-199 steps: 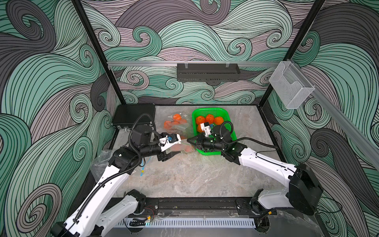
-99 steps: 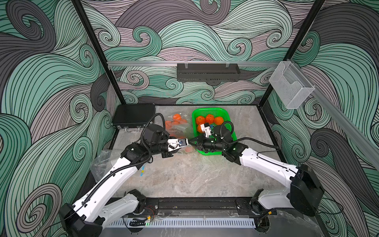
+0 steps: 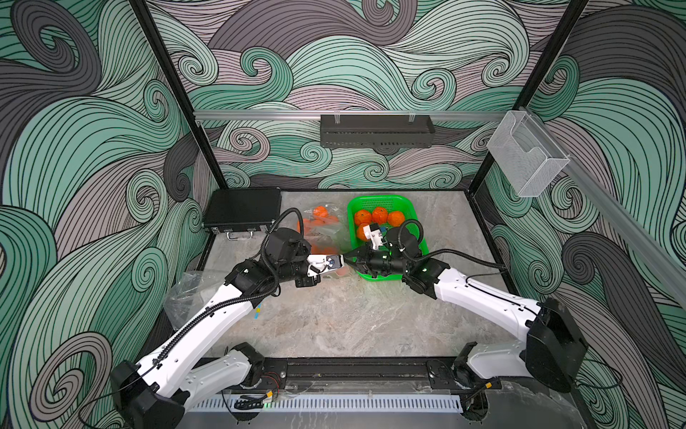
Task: Open the zip-top bag and take out the orange
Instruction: Unzip the zipper on the zipper food storage bag.
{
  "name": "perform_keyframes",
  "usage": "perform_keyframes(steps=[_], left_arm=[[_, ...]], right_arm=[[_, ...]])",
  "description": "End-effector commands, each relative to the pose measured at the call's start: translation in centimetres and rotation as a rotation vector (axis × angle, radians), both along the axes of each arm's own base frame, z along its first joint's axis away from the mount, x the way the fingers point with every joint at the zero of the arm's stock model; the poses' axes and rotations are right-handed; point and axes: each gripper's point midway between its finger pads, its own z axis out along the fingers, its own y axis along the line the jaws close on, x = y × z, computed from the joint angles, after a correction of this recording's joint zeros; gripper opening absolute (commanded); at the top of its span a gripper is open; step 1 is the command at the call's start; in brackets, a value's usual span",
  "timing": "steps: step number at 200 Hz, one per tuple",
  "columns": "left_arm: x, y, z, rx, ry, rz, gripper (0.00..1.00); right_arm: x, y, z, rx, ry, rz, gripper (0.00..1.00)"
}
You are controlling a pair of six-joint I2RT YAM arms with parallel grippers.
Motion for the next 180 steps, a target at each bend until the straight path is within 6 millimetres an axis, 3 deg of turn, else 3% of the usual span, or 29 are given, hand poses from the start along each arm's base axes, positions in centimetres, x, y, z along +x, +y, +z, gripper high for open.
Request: perform_keyframes(steps=[1,28,42,64,76,121,158,180], left_arm=[[-0.2,-0.1,1.0,-0.057,0.021,0.035,0.0],[-1.2,0.0,0.7,-0.084,0.068,0.037,0.0],[-1.7,0.0,0.4,-0.087,0.077,0.025,0.0],[-2.3,-0.1,0.3,-0.086,0.088,-0.003,0.0],[-2.6,-0.2,0.2,-0.082,0.093,-0.02,0.0],[-3.1,-0.2,0.2,-0.076,0.103,-0.045,0.0],[-3.4,-0.4,0.1,-0.074,0.128,-0.063,0.0],[-3.6,-0.5,0.1,-0.075,0.135,-0.07,0.0]], right_arm=[[0.6,-1.4,4.7,-0.005,-0.354,0.06,0.39],[0.2,-4.5,6.6,-0.234,-0.967,0.082,0.61],[-1.1,-5.1,5.7,-0.299,-1.185,0.147,0.67],[-4.3,-4.4,3.7,-0.275,-1.426,0.346,0.69],[-5.3,-4.2,2.8,-0.273,-1.498,0.433,0.72],[-5.2,-2.4,2.0,-0.254,-1.643,0.543,0.73],[-6.2,0.1,2.1,-0.2,-1.695,0.647,0.62],[-6.3,1.1,1.6,-0.208,-1.687,0.669,0.5]])
